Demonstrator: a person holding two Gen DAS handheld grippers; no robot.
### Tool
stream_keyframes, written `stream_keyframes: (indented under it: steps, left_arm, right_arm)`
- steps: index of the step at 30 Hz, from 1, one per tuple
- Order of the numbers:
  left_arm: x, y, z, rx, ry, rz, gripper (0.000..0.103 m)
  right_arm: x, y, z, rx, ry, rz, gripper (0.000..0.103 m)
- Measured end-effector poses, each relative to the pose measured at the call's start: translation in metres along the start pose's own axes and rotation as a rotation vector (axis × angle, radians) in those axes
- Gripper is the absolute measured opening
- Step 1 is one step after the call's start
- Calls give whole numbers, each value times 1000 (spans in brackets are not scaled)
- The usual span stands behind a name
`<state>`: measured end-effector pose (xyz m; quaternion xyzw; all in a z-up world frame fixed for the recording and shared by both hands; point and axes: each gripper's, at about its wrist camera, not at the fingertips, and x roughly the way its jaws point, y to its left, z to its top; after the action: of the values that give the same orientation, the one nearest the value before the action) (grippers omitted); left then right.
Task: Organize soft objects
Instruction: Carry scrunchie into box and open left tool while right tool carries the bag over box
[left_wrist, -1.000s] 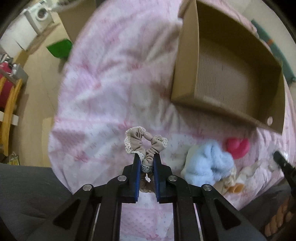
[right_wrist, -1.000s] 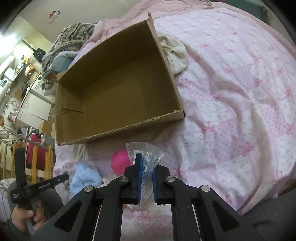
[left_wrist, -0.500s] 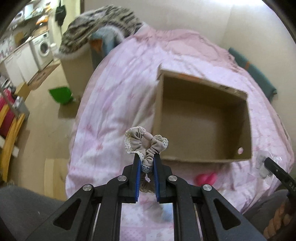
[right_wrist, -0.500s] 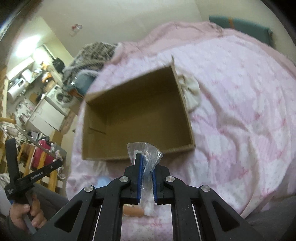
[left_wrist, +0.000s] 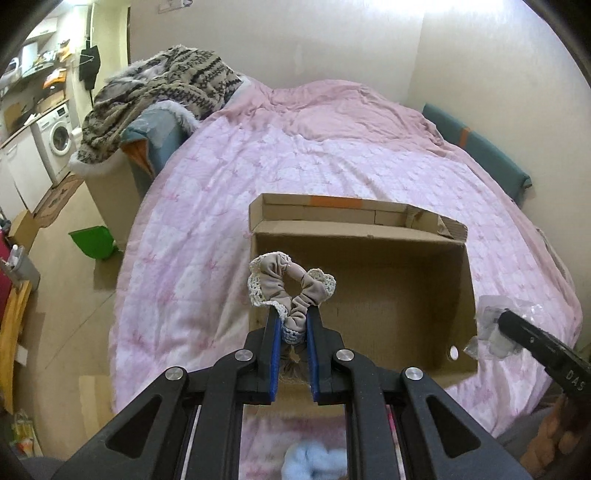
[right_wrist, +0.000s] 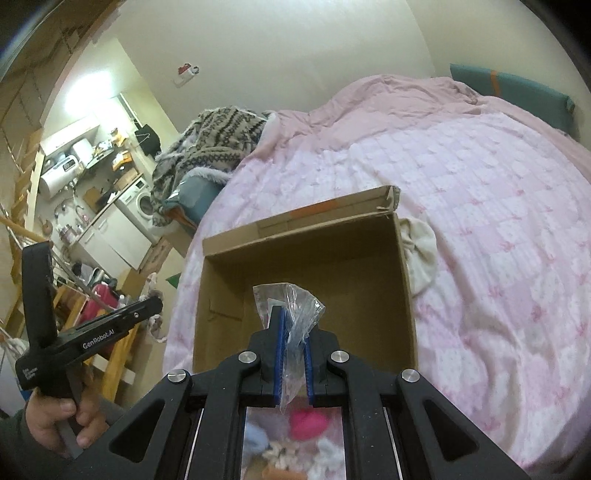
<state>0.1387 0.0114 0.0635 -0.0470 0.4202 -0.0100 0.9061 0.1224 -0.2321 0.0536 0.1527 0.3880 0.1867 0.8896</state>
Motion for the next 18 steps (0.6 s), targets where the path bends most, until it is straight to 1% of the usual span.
stream_keyframes:
  steps: [5,8,10,12,15,18]
  left_arm:
    - [35,-10,-3,34,15,7,12]
    - [55,-16,-11,71,22,18,12]
    - [65,-19,-15,88,22,12,12]
    - [75,-20,-19,96,39,6,12]
    - [83,-19,-23,84,47,-2,12]
    - [84,-22,-26,102,48,-15,12]
  right_arm:
    - [35,-13,-2,6,39,-29,11]
    - [52,-21,-11,27,83,-46,11]
    - [61,-23,-16,25,110,-63,11]
    - [71,-24,-21,24,143,-68,11]
    - [82,-20,-25,-23,171,-88,11]
    - [92,-15,-28,-69,191,-99,11]
